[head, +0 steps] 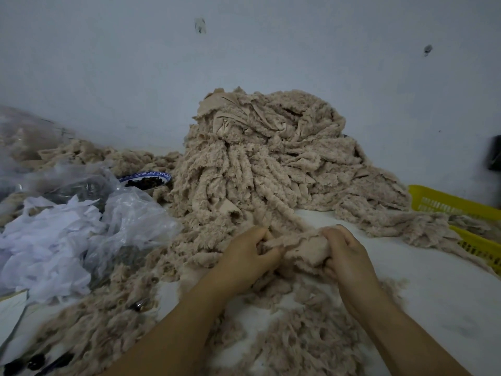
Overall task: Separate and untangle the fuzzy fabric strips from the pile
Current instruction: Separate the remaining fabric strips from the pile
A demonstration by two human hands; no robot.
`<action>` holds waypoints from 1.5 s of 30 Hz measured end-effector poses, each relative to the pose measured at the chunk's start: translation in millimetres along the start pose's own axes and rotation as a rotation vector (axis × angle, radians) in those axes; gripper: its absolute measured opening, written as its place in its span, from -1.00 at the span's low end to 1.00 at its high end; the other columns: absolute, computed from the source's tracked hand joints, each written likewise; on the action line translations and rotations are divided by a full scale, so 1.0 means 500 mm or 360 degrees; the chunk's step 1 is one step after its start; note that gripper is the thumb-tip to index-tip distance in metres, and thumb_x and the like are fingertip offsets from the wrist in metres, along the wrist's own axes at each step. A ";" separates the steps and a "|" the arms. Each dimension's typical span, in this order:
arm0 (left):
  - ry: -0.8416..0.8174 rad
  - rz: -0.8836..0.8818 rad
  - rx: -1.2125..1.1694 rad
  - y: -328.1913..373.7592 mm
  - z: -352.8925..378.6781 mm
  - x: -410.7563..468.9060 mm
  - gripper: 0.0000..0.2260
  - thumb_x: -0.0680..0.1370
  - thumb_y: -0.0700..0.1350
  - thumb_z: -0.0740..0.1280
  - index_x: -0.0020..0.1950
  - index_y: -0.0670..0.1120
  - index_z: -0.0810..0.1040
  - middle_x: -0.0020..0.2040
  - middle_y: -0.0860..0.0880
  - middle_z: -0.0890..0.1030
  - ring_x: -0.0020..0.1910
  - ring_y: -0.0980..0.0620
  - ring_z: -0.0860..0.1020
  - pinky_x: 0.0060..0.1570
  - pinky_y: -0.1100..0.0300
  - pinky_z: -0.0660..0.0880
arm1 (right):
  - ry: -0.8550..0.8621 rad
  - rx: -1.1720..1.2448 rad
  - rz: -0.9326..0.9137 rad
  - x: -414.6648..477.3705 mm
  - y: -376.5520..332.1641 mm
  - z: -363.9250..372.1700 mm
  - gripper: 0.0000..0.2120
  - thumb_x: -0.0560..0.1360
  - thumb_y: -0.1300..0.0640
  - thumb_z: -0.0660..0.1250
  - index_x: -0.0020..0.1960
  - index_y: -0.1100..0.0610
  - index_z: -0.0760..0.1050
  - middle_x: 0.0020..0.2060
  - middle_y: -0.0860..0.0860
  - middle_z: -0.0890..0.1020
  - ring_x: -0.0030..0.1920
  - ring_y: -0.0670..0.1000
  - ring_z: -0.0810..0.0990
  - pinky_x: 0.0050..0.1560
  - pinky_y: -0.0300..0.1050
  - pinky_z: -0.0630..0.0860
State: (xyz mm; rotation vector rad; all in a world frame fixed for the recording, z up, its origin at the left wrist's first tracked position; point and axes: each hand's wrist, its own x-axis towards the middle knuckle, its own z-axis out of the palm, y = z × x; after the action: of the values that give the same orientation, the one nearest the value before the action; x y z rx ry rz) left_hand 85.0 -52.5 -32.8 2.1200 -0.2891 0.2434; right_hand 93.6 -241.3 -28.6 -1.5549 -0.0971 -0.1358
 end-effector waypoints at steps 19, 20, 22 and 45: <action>0.0477 0.0094 0.0265 0.009 -0.003 0.005 -0.73 0.61 -0.16 0.28 -0.26 0.05 0.37 -0.38 0.07 0.40 -0.41 0.18 0.37 -0.41 0.31 0.23 | 0.0022 -0.0796 -0.0084 0.000 0.010 -0.019 -0.82 0.62 -0.03 0.17 0.20 -0.09 0.42 0.03 -0.12 0.50 -0.20 -0.11 0.53 -0.20 -0.14 0.39; 0.0418 0.0151 0.0294 0.014 0.004 0.003 -0.72 0.61 -0.16 0.27 -0.29 0.00 0.35 -0.38 0.06 0.38 -0.41 0.17 0.35 -0.38 0.23 0.25 | 0.0012 -0.0939 -0.0196 -0.006 0.005 -0.013 -0.67 0.61 -0.05 0.18 0.38 -0.16 0.32 0.15 -0.23 0.42 -0.14 -0.25 0.52 -0.17 -0.21 0.39; 0.0347 0.0260 0.0387 0.022 0.017 0.001 -0.75 0.62 -0.11 0.24 -0.25 -0.12 0.39 -0.35 -0.02 0.42 -0.35 0.02 0.39 -0.30 0.07 0.32 | -0.0055 -0.1062 -0.0496 -0.022 -0.009 0.005 -0.53 0.57 -0.13 0.16 0.45 -0.27 0.18 0.22 -0.39 0.32 -0.08 -0.43 0.49 -0.17 -0.40 0.35; 0.0561 -0.0241 0.0890 -0.064 -0.038 0.018 -0.79 0.62 -0.24 0.14 -0.20 -0.09 0.40 -0.33 -0.01 0.43 -0.25 -0.11 0.49 -0.23 0.03 0.43 | 0.0229 -0.0962 -0.0373 0.009 -0.008 -0.028 -0.56 0.64 -0.07 0.17 -0.32 0.10 0.15 -0.46 0.00 0.21 -0.47 -0.07 0.18 -0.38 -0.06 0.10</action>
State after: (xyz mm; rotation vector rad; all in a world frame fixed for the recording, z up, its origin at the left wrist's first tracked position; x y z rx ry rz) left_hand 101.8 -20.6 -45.8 2.5738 0.1703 0.6604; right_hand 96.9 -255.3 -24.2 -2.1268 -0.1323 -0.4973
